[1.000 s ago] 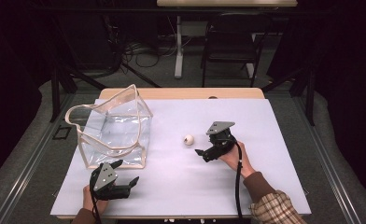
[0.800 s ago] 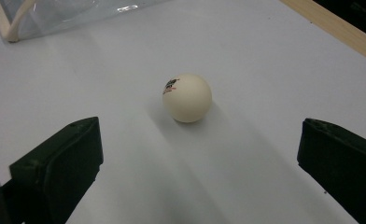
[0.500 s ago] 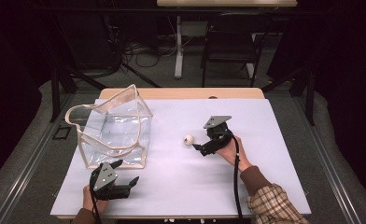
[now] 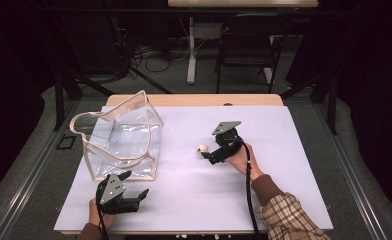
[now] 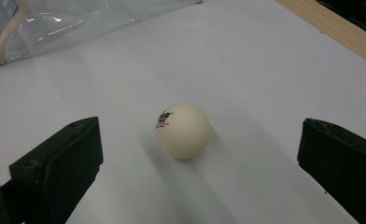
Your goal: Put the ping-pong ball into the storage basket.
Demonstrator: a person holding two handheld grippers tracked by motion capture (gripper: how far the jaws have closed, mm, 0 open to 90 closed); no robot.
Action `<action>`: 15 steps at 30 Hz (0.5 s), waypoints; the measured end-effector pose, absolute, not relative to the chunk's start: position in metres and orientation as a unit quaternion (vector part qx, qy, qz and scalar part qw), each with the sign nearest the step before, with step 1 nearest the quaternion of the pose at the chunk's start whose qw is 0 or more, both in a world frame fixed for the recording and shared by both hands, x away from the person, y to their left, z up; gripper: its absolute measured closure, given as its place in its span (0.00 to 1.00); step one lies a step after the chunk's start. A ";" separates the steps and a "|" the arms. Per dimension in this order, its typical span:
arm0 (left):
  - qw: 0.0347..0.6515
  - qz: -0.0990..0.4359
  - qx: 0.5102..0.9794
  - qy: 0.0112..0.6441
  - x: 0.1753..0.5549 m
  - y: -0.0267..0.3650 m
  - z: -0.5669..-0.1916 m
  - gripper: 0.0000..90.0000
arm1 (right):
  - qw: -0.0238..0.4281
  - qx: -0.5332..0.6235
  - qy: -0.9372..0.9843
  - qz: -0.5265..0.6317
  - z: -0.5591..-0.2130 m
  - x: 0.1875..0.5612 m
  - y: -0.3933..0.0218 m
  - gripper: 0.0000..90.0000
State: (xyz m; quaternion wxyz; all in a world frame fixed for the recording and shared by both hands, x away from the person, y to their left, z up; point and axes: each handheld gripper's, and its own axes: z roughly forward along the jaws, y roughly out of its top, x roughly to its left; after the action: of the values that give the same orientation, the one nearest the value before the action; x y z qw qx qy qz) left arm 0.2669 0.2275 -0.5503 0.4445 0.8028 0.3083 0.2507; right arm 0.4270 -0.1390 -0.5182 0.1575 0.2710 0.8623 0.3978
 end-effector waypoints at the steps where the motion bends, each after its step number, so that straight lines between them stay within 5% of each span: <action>1: 0.444 0.252 0.803 0.308 0.267 0.227 -0.550 0.18 | 0.156 0.270 0.862 0.399 -0.518 0.428 -0.138 0.00; 15: 0.446 0.249 0.803 0.308 0.267 0.227 -0.550 0.18 | 0.145 0.270 0.865 0.398 -0.527 0.435 -0.123 0.00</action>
State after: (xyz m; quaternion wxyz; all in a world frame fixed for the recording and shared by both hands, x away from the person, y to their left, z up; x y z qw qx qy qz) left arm 0.2671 0.2275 -0.5504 0.4457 0.8028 0.3078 0.2491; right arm 0.4353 -0.1233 -0.5266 0.1448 0.2696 0.8647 0.3984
